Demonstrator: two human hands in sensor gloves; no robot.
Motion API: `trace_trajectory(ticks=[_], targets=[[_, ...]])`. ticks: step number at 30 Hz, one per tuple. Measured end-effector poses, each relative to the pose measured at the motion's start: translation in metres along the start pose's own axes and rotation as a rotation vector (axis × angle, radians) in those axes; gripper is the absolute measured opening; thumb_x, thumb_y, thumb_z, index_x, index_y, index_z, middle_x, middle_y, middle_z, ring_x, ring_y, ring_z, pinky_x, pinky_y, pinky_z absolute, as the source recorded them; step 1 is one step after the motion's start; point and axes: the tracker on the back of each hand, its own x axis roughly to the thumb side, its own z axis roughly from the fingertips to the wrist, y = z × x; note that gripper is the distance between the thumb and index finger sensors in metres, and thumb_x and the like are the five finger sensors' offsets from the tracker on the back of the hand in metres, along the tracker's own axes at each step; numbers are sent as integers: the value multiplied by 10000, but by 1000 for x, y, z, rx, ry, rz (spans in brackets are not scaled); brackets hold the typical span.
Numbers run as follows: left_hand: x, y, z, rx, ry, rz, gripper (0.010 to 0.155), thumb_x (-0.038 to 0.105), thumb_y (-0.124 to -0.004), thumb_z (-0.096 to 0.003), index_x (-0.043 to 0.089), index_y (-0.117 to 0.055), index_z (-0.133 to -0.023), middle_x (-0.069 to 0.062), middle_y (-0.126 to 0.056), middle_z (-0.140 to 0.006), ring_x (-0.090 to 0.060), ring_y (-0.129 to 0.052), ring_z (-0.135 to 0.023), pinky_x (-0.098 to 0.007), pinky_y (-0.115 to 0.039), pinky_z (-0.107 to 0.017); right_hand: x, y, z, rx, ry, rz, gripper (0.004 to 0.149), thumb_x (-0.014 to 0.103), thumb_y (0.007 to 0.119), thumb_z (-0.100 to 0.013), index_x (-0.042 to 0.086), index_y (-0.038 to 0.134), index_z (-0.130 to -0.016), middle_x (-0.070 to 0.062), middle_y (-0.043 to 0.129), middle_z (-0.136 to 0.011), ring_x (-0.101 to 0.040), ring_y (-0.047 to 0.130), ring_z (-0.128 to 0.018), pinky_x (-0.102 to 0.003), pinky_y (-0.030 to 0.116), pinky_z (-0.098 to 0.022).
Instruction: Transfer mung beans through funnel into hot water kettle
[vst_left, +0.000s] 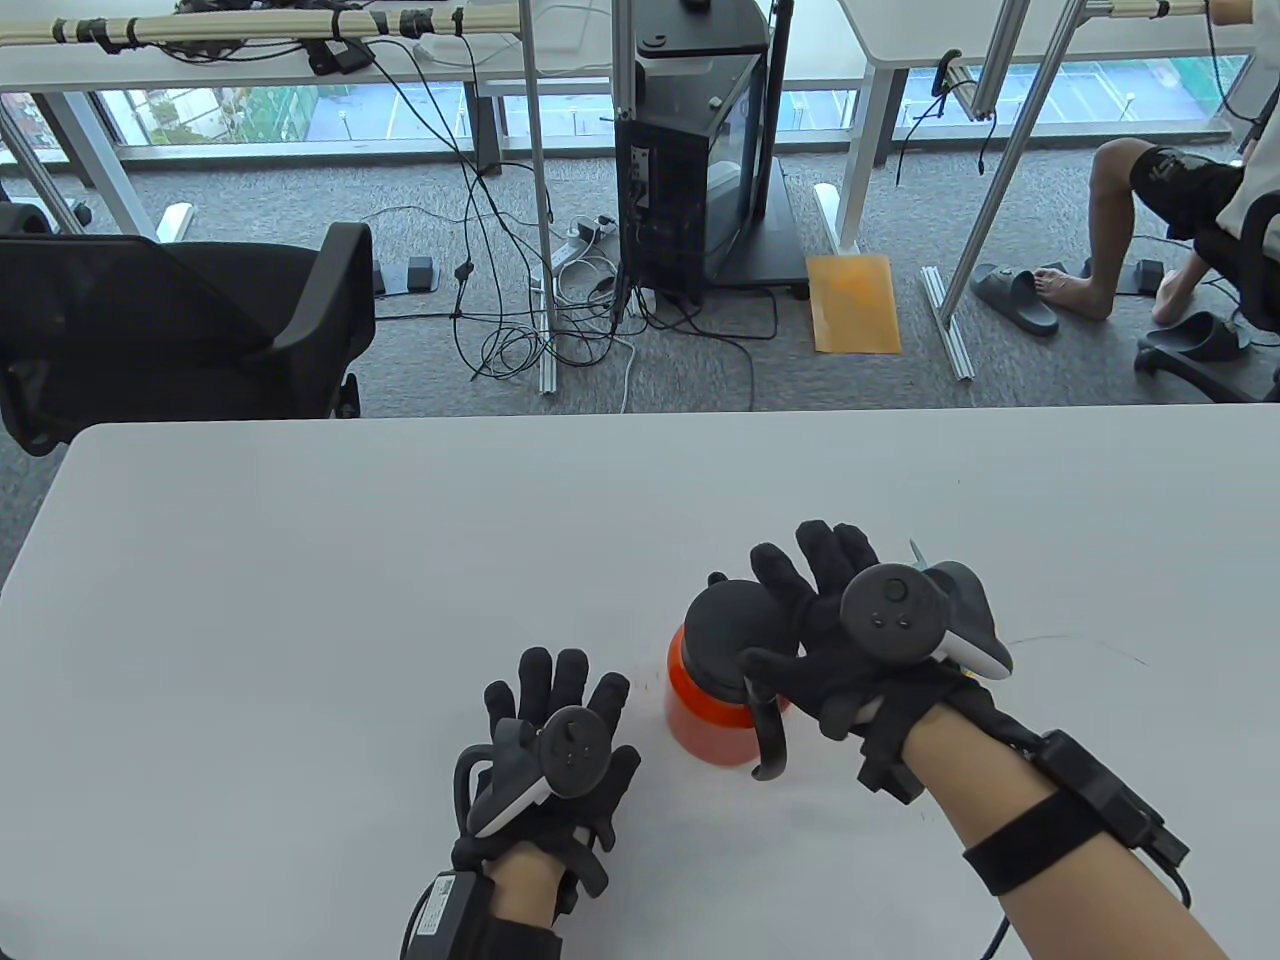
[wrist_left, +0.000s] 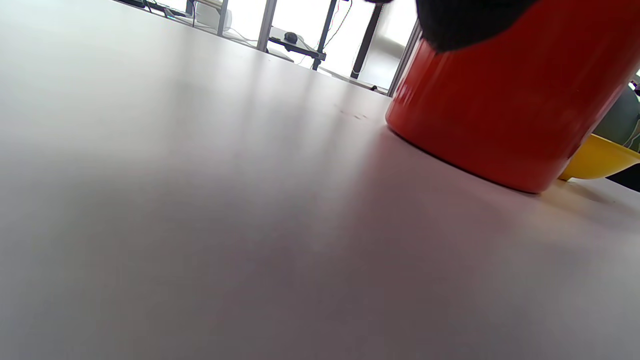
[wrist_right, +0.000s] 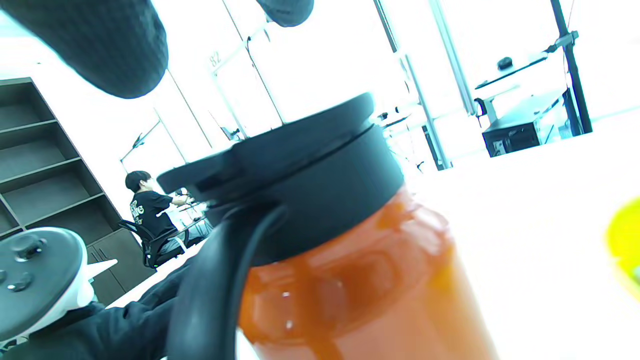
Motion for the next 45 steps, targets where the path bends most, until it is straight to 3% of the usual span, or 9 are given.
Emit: trace_trajectory(ticks=[7, 23, 34, 45], targets=[[1, -1, -1, -9, -5, -5, 695, 556, -673, -498, 411, -334, -1088, -33, -44, -1155, -383, 83, -1014, -704, -60, -676, -23, -8, 43, -27, -21, 50, 897, 576, 759, -505, 122, 320, -1142, -312, 56, -1068, -630, -8, -898, -817, 173, -556], [3, -2, 1, -7, -18, -1, 692, 555, -674, -498, 409, -346, -1089, -36, -53, -1157, -385, 81, -1014, -705, -60, -676, -69, 57, 108, 15, 97, 214, 915, 567, 785, -504, 130, 296, -1142, -308, 42, -1066, -627, -33, -888, -816, 145, -549], [4, -2, 2, -7, -29, 3, 688, 555, -674, -497, 413, -353, -1088, -33, -57, -1159, -383, 81, -1015, -705, -59, -676, -92, 107, 128, 79, 184, 297, 904, 567, 773, -505, 133, 300, -1141, -311, 52, -1066, -623, -41, -880, -813, 132, -539], [8, -2, 0, -21, -20, -28, 680, 560, -679, -497, 432, -360, -1083, -28, -59, -1160, -380, 82, -1017, -702, -57, -679, -97, 114, 128, 91, 196, 345, 892, 563, 749, -514, 141, 272, -1139, -305, 18, -1060, -614, -65, -874, -808, 117, -541]])
